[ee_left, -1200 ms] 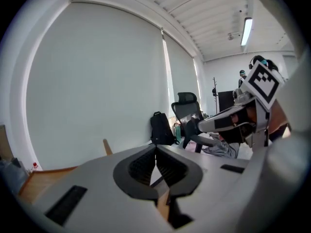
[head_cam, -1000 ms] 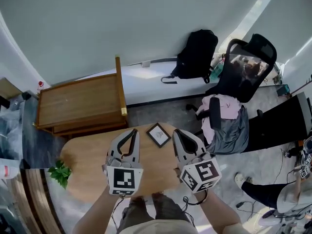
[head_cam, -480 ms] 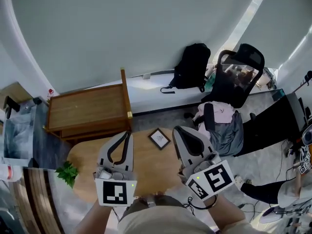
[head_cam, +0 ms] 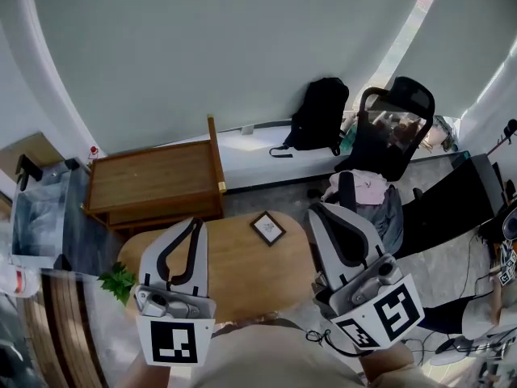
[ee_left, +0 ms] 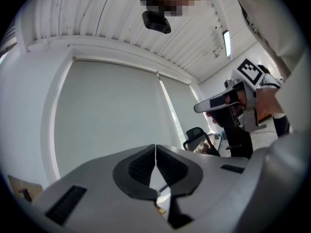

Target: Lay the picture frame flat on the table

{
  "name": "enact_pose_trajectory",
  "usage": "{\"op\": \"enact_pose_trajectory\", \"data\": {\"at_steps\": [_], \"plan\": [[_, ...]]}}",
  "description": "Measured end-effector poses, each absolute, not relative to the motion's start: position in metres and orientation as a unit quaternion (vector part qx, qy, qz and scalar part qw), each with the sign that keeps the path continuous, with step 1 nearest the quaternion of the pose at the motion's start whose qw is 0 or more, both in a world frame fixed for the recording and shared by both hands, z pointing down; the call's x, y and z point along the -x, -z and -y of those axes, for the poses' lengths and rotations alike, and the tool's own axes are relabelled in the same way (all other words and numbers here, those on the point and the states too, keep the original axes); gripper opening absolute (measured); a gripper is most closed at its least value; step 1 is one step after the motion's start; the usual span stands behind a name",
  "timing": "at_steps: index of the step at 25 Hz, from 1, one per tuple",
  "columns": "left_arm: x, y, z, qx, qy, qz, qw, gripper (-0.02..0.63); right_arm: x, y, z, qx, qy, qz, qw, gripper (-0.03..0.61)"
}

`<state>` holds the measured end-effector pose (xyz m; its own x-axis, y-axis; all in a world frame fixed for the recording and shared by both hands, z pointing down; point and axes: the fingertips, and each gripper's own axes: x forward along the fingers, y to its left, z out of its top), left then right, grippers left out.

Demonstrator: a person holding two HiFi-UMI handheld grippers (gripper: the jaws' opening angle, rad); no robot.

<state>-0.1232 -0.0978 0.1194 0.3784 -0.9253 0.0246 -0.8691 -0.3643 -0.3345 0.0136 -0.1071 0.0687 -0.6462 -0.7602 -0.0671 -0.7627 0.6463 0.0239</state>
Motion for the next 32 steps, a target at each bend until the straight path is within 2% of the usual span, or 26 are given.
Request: {"op": "enact_pose_trajectory", "data": {"at_steps": [12, 16, 32], "plan": [[0.144, -0.094, 0.046, 0.812, 0.072, -0.558, 0.156, 0.009, 0.009, -0.065, 0.051, 0.39, -0.056, -0.919, 0.006, -0.002], [0.145, -0.1, 0.041, 0.812, 0.076, -0.559, 0.15, 0.009, 0.009, -0.066, 0.045, 0.392, -0.053, -0.918, 0.02, -0.003], [0.144, -0.099, 0.028, 0.821, 0.067, -0.554, 0.124, 0.009, 0.008, -0.078, 0.042, 0.398, -0.043, -0.917, 0.005, -0.003]]}}
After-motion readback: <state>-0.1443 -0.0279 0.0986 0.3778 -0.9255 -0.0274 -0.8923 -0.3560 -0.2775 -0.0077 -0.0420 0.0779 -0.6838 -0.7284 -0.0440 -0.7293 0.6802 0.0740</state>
